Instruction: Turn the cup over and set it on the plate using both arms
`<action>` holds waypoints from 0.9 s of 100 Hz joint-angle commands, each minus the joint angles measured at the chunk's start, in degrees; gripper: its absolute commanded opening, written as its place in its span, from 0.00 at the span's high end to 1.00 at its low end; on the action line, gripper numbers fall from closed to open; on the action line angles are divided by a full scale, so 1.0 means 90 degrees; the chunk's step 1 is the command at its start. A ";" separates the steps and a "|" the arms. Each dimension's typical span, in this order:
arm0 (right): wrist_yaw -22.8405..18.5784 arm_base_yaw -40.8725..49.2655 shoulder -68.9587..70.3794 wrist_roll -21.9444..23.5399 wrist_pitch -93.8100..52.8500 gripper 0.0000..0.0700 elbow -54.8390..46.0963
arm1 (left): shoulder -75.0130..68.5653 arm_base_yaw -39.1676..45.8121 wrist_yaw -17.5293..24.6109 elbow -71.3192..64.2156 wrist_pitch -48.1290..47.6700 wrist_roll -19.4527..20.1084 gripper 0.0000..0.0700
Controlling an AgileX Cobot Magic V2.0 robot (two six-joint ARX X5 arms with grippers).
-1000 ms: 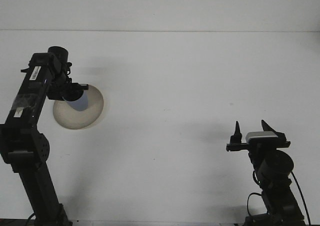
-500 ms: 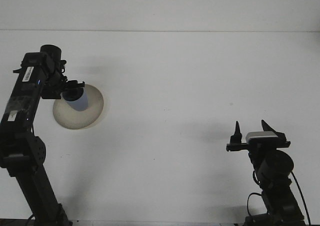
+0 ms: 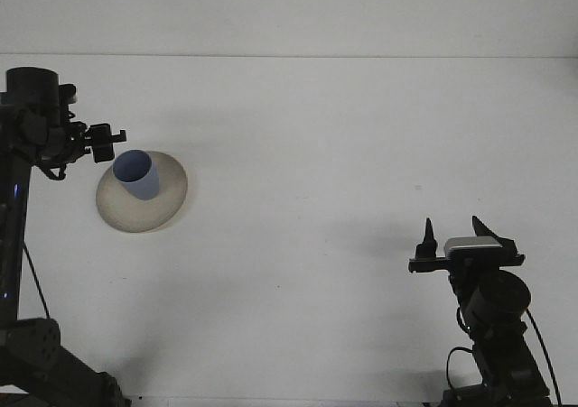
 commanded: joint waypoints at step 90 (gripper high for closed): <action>0.0002 0.0010 0.0015 -0.0073 0.0085 0.24 0.0015 | -0.8199 -0.0520 0.0364 -0.8767 0.5316 -0.0151 0.55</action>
